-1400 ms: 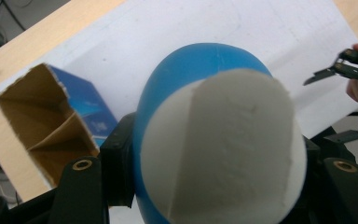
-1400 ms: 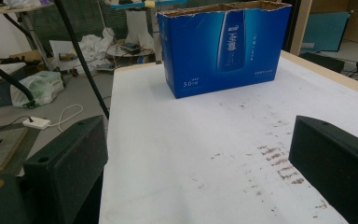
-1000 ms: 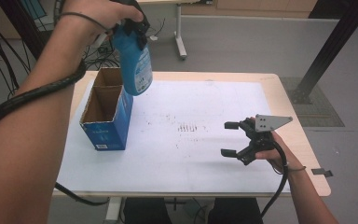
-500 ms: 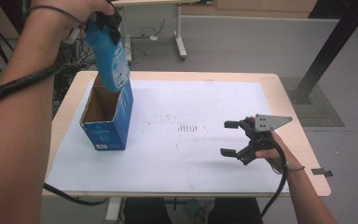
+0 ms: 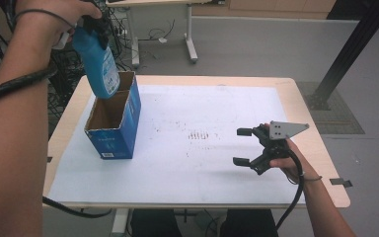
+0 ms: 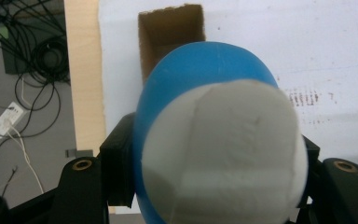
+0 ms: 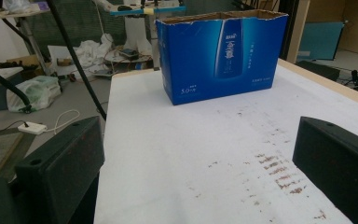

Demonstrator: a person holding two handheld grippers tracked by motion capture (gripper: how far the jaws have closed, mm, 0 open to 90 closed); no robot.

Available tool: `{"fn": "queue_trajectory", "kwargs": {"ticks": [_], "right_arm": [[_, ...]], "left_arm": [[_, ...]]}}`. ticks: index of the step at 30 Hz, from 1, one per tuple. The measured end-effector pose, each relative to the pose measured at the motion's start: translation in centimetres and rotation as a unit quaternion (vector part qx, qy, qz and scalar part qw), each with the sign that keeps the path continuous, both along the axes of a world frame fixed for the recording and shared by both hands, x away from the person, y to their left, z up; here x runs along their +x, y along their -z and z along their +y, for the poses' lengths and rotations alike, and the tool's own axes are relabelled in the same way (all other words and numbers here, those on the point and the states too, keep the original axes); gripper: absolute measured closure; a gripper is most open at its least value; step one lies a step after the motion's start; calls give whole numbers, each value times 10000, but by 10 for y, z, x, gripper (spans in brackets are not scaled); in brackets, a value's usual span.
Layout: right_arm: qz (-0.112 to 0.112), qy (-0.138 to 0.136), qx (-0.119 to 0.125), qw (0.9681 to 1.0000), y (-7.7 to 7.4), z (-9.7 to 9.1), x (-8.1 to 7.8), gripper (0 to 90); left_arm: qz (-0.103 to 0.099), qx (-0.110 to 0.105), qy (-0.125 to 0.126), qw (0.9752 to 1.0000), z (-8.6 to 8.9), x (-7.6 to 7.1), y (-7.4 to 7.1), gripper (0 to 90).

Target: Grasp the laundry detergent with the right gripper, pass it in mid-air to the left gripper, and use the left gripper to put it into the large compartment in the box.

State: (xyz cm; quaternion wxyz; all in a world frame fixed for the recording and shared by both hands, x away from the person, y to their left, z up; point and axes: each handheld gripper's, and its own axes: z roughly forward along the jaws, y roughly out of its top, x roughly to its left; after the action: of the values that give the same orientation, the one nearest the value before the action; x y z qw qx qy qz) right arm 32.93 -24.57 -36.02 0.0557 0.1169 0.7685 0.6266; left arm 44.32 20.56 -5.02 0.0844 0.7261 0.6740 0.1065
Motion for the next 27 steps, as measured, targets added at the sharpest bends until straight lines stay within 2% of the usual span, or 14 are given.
{"fn": "queue_trajectory", "kwargs": {"ticks": [10, 19, 27], "right_arm": [[-13, 9, 1, 10000, 0, -1, -1, 21], [-12, 5, 7, 10000, 0, 0, 0, 21], [-15, -15, 7, 10000, 0, 1, -1, 21]], "left_arm": [[276, -62, -158, 9995, 17, 9, 30, 374], [396, -39, -192, 9990, 18, 13, 45, 374], [616, -79, -253, 9978, 24, 16, 62, 374]]}}
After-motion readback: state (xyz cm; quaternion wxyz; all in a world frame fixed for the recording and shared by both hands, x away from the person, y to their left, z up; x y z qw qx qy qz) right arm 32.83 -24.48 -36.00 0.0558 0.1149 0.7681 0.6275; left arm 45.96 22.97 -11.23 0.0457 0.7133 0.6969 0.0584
